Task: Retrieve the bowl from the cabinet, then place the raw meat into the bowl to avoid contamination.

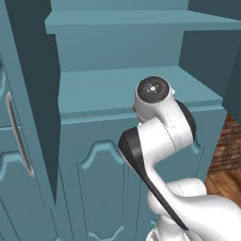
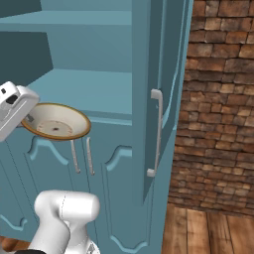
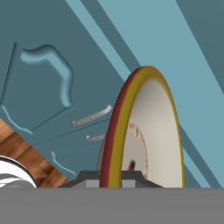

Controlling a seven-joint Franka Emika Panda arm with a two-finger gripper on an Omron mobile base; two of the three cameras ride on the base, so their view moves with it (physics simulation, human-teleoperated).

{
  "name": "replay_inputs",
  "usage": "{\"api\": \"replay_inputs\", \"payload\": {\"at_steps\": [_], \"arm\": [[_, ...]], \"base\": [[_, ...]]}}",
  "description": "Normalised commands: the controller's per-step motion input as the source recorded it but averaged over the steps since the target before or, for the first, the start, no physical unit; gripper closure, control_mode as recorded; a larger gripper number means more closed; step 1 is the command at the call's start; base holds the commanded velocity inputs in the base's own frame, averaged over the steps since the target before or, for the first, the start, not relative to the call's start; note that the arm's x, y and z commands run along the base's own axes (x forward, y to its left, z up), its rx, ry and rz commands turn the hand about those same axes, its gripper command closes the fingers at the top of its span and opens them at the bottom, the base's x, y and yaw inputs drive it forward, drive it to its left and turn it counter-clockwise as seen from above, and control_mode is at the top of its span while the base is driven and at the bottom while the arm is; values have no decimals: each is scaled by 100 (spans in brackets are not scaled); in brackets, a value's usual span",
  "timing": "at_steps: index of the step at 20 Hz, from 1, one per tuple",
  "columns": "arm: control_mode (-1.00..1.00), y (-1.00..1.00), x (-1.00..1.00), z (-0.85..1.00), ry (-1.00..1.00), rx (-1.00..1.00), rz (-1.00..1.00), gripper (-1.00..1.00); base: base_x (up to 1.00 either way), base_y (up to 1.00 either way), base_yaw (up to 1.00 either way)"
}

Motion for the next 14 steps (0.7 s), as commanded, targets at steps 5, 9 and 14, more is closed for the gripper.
{"api": "replay_inputs", "payload": {"at_steps": [5,9,14], "arm": [[-100,0,0,0,0,0,0,100],[-100,0,0,0,0,0,0,100],[-100,-2,0,0,0,0,0,100]], "base": [[0,0,0],[0,0,0],[0,0,0]]}}
